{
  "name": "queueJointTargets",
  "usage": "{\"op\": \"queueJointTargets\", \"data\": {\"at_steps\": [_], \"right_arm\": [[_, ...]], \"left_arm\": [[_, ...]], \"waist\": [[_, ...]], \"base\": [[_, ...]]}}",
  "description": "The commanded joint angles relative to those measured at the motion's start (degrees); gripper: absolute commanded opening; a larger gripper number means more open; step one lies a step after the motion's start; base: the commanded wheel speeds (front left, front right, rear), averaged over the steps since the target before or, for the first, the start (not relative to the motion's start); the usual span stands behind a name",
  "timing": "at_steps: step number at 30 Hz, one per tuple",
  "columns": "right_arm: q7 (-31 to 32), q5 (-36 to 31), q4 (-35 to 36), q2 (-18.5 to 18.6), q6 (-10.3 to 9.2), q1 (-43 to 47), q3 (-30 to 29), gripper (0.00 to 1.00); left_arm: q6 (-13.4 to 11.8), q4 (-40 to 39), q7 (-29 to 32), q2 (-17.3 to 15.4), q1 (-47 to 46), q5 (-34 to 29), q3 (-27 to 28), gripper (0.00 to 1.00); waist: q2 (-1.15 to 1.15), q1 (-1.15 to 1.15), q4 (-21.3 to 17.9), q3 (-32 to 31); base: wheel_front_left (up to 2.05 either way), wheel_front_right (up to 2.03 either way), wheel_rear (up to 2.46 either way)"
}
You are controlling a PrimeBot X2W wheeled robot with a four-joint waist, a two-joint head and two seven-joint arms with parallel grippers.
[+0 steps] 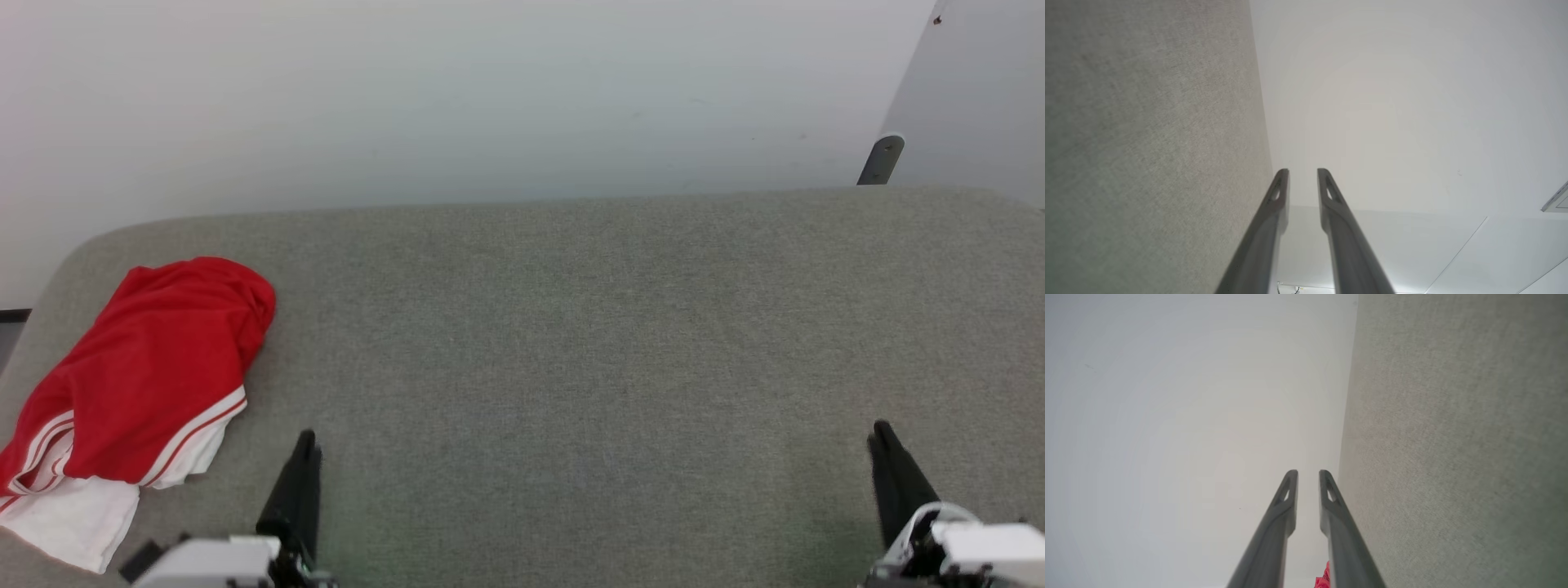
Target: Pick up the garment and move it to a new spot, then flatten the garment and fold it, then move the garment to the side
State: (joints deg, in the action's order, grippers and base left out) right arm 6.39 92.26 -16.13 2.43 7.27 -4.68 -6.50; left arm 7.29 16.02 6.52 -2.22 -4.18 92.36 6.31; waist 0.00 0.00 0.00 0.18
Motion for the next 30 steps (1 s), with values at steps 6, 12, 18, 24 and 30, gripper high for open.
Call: {"op": "queueJointTargets", "data": {"at_steps": [6, 12, 18, 24, 30], "right_arm": [[-1.1, -0.6, 0.3, -0.1, 0.02, 0.6, 0.9, 1.00], [-2.6, -1.7, 1.3, 0.1, 0.04, 0.6, 2.2, 1.00], [-4.1, -3.5, 2.1, 0.4, 0.06, 0.5, 3.4, 1.00], [-5.7, -7.1, 2.6, 1.3, 0.08, 0.3, 4.5, 1.00], [-7.2, -12.2, 2.7, 2.0, 0.10, 0.0, 5.1, 1.00]], "left_arm": [[0.0, -0.4, -0.7, 0.1, 0.9, -0.2, -0.9, 1.00], [0.0, -1.8, -1.6, -0.1, 1.2, -0.7, -2.0, 1.00], [-0.1, -2.8, -2.8, -0.7, 1.5, -2.3, -3.2, 1.00], [-0.3, -3.6, -4.5, -1.8, 1.5, -5.3, -4.6, 1.00], [-0.9, -4.0, -6.4, -3.3, 1.5, -10.0, -6.5, 1.00]], "waist": [[0.00, 0.00, 0.0, 0.0], [0.00, 0.00, -0.1, -0.1], [0.00, 0.00, -0.1, -0.1], [0.00, 0.00, -0.1, -0.2], [0.00, 0.00, -0.1, -0.3]], "base": [[0.00, 0.00, 0.00], [0.00, 0.00, 0.00], [0.00, 0.00, 0.00], [0.00, 0.00, 0.00], [0.00, 0.00, 0.00]]}}
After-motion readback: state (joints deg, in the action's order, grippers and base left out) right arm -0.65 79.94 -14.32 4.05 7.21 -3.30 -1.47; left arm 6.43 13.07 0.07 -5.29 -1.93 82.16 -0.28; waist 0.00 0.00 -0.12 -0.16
